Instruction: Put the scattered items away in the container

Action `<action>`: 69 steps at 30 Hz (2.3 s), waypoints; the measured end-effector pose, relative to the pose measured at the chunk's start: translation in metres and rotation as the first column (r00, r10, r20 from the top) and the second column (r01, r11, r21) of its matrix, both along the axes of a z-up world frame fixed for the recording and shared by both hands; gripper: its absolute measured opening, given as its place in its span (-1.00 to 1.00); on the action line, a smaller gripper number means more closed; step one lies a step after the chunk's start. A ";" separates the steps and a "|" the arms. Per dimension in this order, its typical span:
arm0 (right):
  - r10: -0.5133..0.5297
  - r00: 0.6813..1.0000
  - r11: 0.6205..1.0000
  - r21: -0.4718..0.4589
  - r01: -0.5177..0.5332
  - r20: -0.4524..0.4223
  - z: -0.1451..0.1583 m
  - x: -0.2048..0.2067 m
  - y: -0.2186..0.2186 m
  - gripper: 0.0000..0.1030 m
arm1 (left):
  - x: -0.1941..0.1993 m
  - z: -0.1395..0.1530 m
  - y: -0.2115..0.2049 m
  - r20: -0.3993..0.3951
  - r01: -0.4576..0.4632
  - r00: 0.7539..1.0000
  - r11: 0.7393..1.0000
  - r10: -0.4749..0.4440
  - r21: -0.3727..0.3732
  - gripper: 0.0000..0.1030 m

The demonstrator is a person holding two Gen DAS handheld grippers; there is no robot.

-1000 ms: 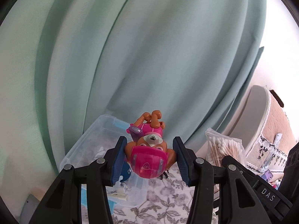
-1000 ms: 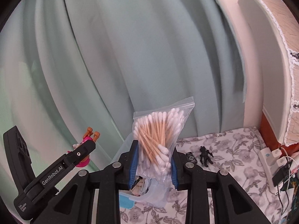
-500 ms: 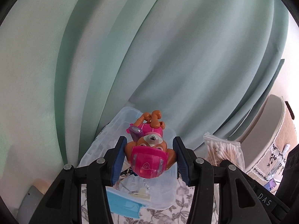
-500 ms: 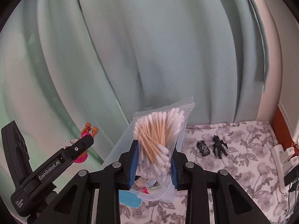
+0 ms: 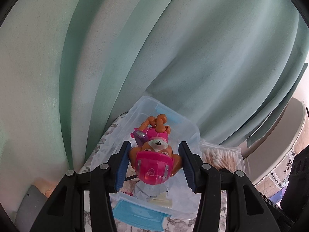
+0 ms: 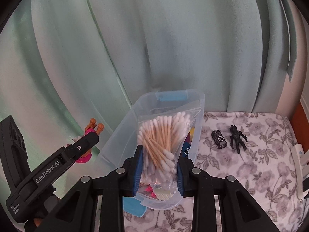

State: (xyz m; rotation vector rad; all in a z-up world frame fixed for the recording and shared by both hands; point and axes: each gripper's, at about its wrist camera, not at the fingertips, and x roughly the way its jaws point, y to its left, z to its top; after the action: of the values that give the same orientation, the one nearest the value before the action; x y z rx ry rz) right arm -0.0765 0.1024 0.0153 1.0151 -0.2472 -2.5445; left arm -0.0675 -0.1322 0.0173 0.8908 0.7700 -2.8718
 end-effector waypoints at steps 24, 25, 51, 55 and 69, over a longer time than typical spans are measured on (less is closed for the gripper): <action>0.040 0.990 0.999 0.003 -0.041 0.132 -0.059 -0.034 -0.018 -0.37 | -0.035 -0.052 0.002 0.127 0.013 0.992 1.000 -0.013 0.001 0.02; 0.044 0.990 0.999 0.006 -0.045 0.134 -0.060 -0.035 -0.019 -0.36 | -0.035 -0.052 0.003 0.126 0.014 0.992 1.000 -0.014 -0.004 0.02; 0.052 0.990 0.998 0.010 -0.054 0.129 -0.059 -0.036 -0.019 -0.27 | -0.034 -0.050 0.007 0.142 0.030 0.989 0.999 -0.029 -0.010 0.07; 0.052 0.992 0.999 0.007 -0.053 0.119 -0.055 -0.031 -0.017 -0.24 | -0.032 -0.048 0.011 0.142 0.041 0.989 0.999 -0.038 -0.019 0.22; 0.005 0.998 1.000 -0.019 -0.004 0.066 -0.033 -0.011 0.003 0.09 | -0.017 -0.027 0.020 0.117 0.075 0.991 0.996 -0.069 -0.049 0.58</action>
State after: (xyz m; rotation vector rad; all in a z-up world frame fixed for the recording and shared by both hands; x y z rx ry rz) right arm -0.0877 0.1058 -0.0174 1.0924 -0.2866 -2.5027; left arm -0.0843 -0.1118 -0.0101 1.0885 0.6599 -2.8561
